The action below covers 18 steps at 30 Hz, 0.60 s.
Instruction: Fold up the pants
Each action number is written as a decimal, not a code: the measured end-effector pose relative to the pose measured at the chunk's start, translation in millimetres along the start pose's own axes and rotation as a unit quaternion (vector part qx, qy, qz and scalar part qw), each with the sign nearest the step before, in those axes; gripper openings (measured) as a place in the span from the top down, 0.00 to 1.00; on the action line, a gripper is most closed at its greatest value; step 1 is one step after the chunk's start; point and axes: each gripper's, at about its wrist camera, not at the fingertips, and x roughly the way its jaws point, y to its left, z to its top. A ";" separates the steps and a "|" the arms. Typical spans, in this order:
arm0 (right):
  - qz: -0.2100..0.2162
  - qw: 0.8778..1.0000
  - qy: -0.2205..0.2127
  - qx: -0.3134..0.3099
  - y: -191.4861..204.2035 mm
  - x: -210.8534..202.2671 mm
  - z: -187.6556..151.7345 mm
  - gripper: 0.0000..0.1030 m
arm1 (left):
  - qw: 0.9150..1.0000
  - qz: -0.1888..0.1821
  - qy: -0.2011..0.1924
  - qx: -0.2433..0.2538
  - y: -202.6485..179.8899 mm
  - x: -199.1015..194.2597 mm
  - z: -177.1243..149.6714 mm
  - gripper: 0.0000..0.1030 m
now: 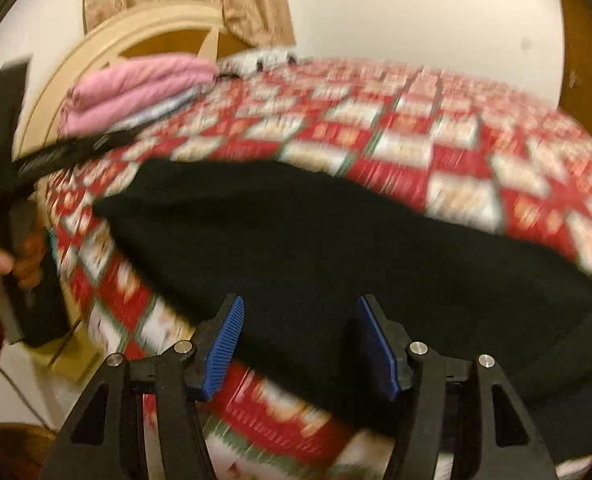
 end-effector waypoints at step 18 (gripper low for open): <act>0.106 0.992 -0.019 0.061 -67.7 27.2 103.5 0.40 | 0.999 0.023 0.024 0.023 -37.2 19.3 -47.0 0.21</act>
